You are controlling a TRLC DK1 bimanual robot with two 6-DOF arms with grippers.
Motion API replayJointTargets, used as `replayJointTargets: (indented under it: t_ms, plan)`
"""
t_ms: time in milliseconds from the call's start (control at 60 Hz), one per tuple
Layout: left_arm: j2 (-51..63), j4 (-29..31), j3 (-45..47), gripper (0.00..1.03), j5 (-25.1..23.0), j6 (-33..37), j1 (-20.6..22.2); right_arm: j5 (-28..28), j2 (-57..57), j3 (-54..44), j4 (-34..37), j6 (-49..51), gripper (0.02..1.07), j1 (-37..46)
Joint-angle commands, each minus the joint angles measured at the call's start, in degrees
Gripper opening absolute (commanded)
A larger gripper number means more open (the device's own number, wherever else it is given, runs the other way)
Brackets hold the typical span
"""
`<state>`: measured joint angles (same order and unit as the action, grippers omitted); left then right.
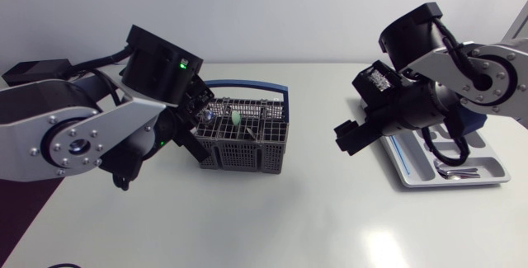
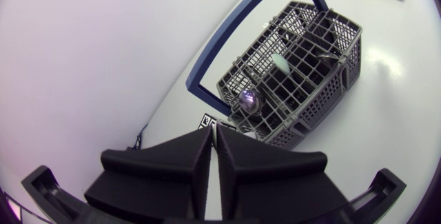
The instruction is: Transfer all utensils from the basket to the drawer tray.
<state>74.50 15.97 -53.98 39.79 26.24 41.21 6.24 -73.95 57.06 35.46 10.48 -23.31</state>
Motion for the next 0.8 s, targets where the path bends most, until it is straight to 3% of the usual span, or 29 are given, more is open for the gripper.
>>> replayJointTargets:
  t_ms: [0, 617, 783]
  plan:
    - [-1.2, -1.1, 1.5, 0.06, 1.9, 2.0, 0.9, 0.4, 0.9, -2.0, 0.5, -0.1, 0.94, -0.4]
    - [-8.9, -2.4, 1.0, 0.06, 2.3, 3.3, 2.0, 0.3, 1.7, -2.5, 0.0, 0.4, 0.95, -0.6]
    - [-12.2, -1.2, 0.0, 0.06, 0.4, -0.4, 4.1, -1.7, 4.2, -1.9, -0.4, 0.7, 0.95, -2.4]
